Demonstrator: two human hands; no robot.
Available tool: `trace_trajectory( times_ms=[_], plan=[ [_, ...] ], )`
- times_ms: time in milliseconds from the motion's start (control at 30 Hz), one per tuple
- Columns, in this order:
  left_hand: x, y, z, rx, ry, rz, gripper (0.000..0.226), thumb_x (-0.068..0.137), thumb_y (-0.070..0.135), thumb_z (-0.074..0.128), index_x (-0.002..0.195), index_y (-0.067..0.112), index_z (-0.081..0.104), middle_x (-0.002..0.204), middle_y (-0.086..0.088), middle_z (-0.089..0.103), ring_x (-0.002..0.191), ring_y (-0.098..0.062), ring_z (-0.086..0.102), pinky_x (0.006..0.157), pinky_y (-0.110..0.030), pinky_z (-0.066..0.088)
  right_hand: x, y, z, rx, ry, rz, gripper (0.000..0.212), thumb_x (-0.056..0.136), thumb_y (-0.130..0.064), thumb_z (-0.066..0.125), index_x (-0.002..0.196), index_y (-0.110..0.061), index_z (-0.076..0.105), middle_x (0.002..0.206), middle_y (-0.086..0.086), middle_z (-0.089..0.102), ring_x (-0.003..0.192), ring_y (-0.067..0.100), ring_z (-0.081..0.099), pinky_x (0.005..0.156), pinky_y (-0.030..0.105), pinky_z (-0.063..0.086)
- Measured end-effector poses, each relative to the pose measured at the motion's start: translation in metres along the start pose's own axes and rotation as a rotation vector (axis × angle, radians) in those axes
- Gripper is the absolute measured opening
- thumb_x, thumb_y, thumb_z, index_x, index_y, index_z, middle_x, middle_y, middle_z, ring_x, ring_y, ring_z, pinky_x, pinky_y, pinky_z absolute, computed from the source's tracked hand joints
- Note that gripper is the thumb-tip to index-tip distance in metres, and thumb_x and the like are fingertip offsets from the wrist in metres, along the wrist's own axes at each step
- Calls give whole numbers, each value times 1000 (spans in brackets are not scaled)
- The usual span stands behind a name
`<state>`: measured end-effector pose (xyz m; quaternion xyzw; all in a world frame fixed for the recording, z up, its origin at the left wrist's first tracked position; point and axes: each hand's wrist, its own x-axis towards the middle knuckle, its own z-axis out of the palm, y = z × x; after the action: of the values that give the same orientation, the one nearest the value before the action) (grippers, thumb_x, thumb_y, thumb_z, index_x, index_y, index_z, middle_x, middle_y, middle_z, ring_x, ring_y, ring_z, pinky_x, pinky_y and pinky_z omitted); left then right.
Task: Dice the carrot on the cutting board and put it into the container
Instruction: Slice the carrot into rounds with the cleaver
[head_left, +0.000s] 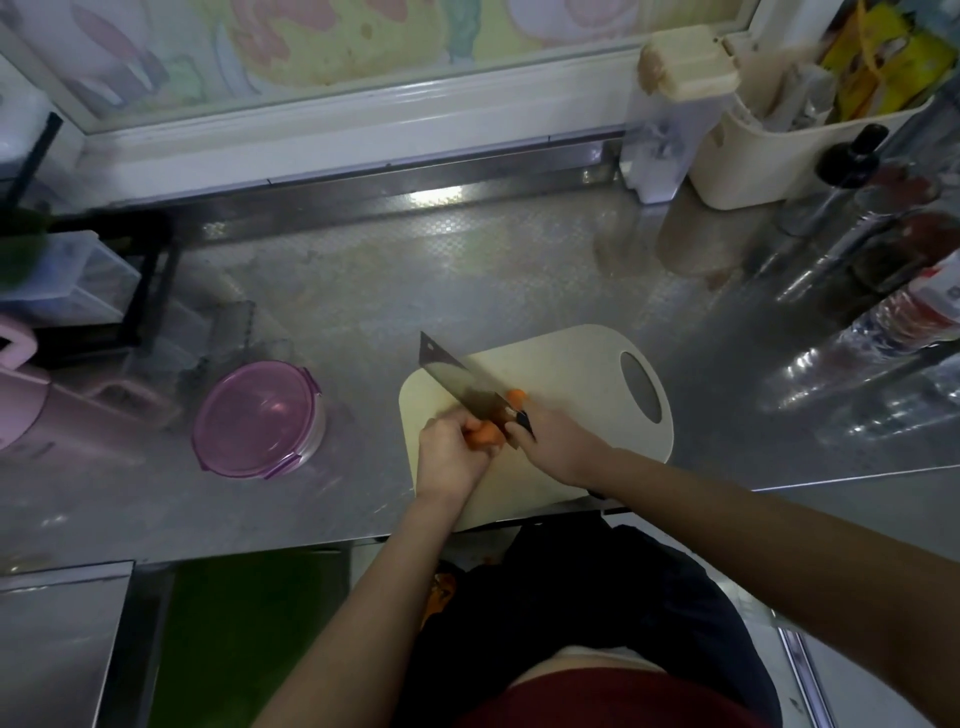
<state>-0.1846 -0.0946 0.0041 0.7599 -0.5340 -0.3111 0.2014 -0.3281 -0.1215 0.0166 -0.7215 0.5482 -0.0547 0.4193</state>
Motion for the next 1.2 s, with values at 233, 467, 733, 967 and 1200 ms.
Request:
trace_trajectory(
  times_ms=[233,467,733,967,1200],
  plan=[
    [0,-2,0,19,-9,36,19,68,19,79,83,16,67,88,-2,67,84,-19,60,77,-25,47,-2,7,-3,46,35,7,33,99,-25,43,124,-4,49,109,18,62,100,30,58,83,34,41],
    [-1,0,0,34,14,38,20,66,18,78,83,13,69,89,-6,68,87,-23,60,76,-25,45,-11,3,9,-92,32,14,38,98,-27,43,128,-3,41,109,23,61,100,38,58,82,39,43],
    [-2,1,0,65,26,51,22,67,18,78,86,12,68,92,-6,68,88,-23,59,76,-23,41,-11,1,5,-87,33,24,37,98,-24,42,128,-2,40,109,24,61,100,39,58,79,38,42],
    [-3,0,-1,51,20,66,18,69,16,76,83,12,67,87,-2,64,85,-21,57,69,-19,36,-2,-3,5,-18,50,13,37,97,-24,43,128,-4,40,106,24,62,98,40,59,80,40,45],
    [-7,-3,3,141,7,73,30,74,24,75,99,14,62,105,-2,57,103,-22,48,83,-28,39,-14,6,-17,-15,54,69,32,100,-26,39,118,-1,48,105,23,62,98,37,58,76,35,39]
  ],
)
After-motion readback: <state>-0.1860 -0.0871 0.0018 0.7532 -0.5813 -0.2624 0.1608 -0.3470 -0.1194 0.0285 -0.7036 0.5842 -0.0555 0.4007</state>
